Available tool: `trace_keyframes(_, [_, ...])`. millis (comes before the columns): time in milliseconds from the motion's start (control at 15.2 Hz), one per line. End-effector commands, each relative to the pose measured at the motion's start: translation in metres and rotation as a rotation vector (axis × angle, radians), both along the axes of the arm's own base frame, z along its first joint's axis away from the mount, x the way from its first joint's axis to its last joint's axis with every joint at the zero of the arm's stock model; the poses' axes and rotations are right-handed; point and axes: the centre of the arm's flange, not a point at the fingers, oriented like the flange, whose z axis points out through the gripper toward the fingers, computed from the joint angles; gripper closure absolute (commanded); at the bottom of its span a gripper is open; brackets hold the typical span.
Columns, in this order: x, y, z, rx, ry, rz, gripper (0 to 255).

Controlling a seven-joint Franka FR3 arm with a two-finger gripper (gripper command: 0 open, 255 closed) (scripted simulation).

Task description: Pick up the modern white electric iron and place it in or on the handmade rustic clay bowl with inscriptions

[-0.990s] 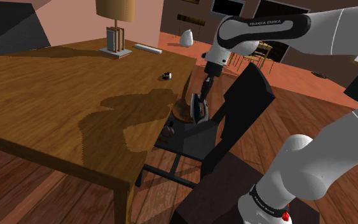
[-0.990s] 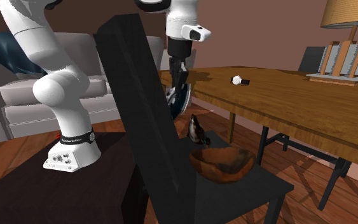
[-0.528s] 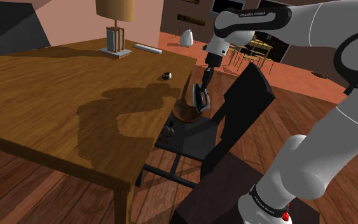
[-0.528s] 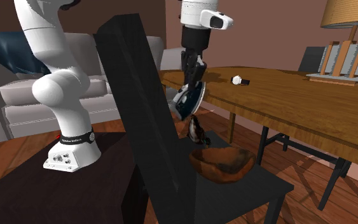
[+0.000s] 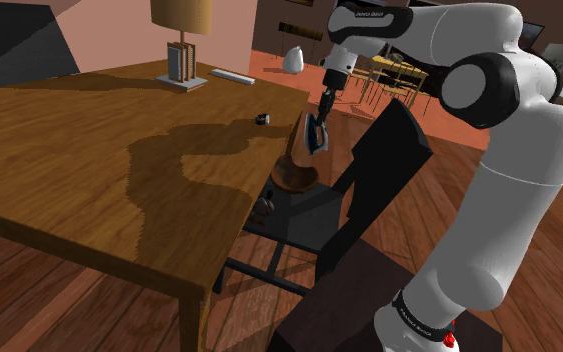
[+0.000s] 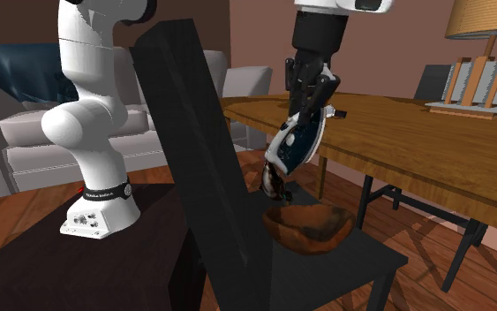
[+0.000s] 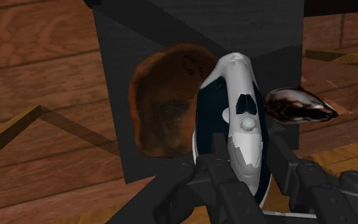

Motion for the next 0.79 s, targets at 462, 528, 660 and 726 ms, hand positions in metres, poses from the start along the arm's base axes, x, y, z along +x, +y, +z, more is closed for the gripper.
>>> trace_keyframes(462, [0.016, -0.019, -0.033, 0.0, -0.001, 0.002, 255])
trace_keyframes(528, [0.016, -0.019, -0.038, 0.0, -0.001, 0.002, 255])
trace_keyframes(660, [0.016, -0.019, -0.049, 0.0, -0.001, 0.002, 255])
trace_keyframes(726, [0.016, -0.019, -0.054, 0.0, -0.001, 0.002, 255])
